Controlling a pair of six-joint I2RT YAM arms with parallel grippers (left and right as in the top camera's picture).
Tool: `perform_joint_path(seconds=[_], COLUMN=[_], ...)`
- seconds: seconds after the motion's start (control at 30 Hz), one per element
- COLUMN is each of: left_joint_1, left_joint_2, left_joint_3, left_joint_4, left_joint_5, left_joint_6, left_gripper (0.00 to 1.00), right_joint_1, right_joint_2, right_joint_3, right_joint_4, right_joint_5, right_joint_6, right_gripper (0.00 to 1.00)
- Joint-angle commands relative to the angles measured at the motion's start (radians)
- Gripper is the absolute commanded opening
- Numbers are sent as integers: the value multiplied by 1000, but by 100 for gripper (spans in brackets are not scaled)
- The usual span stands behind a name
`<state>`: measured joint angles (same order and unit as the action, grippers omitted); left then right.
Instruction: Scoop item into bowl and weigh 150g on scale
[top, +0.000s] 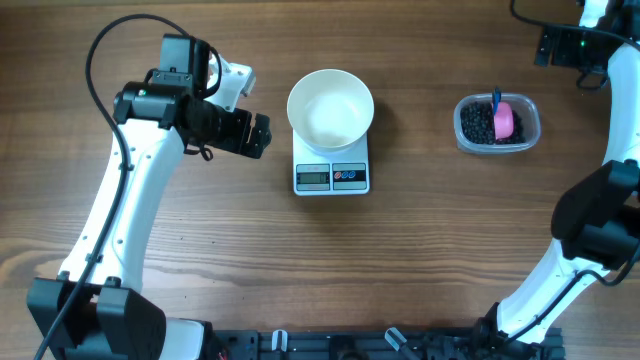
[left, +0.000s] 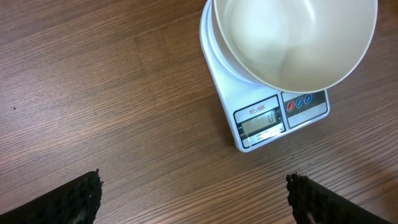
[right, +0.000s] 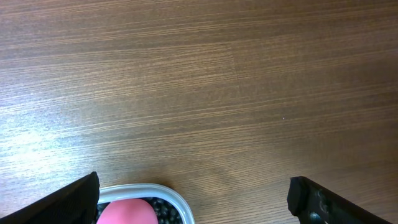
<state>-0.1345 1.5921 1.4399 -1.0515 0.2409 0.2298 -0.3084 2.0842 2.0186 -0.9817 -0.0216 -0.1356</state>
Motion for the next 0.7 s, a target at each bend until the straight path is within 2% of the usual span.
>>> perform_joint_path(seconds=[0.0, 0.67], left_joint_1=[6, 6], left_joint_2=[0, 0], left_joint_3=[2, 2], left_joint_4=[0, 0], left_joint_5=[1, 1], left_joint_6=[17, 17], left_gripper=[100, 100], right_joint_1=[4, 4], right_joint_2=[18, 18], right_joint_3=[13, 13], right_joint_4=[2, 2], right_joint_5=[5, 5], right_joint_6=[6, 6], right_gripper=[100, 100])
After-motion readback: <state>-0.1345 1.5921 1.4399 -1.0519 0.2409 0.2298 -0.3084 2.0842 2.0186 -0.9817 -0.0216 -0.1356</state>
